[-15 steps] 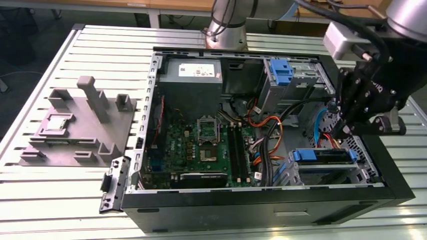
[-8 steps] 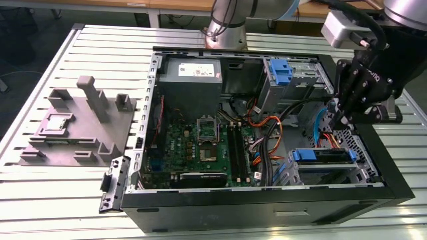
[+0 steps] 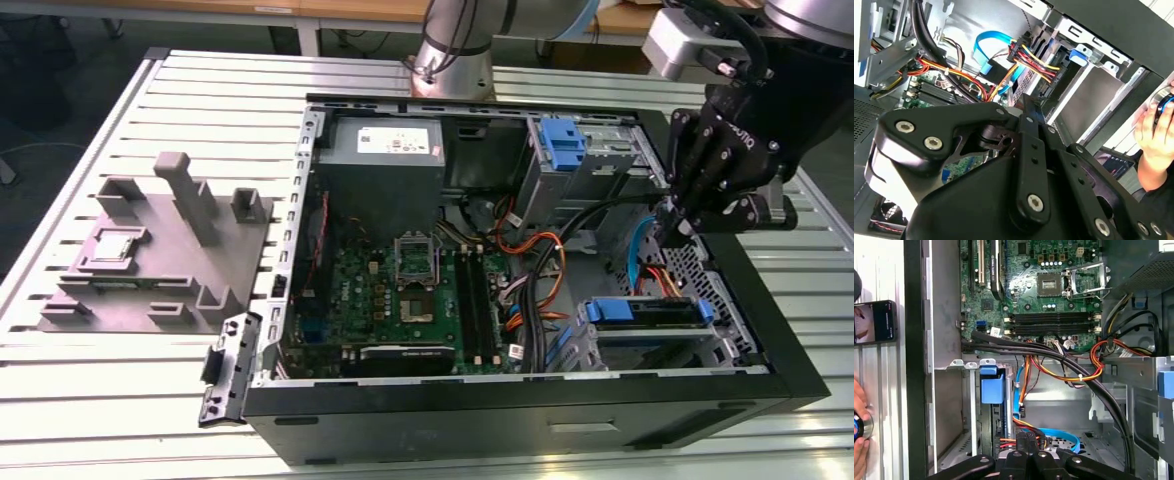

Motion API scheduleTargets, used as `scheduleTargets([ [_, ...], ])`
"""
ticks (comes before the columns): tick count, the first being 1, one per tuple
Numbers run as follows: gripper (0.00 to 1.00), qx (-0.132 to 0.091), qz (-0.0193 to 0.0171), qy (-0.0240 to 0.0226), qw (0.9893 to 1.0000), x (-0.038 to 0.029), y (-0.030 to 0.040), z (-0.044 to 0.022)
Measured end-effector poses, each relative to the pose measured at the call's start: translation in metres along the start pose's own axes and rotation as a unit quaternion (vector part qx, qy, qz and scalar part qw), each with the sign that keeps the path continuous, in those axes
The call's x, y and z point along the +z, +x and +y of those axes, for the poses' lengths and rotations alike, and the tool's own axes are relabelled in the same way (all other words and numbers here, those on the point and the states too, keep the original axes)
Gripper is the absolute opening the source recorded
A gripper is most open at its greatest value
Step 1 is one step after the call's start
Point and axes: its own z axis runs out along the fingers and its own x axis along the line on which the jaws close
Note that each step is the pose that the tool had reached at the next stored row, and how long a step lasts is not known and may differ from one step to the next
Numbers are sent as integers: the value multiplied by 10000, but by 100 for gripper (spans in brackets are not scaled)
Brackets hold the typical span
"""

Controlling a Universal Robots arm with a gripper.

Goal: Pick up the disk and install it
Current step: 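Insert the second disk wire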

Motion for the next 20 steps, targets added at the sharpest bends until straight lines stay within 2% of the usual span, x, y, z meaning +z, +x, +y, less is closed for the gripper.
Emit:
scheduleTargets([
  [6,10,-1,0,0,10000,-1,-6,-12],
  [11,10,31,0,-3,10000,-4,-47,-40],
  [20,10,54,18,-4,10000,-21,-242,-64],
])
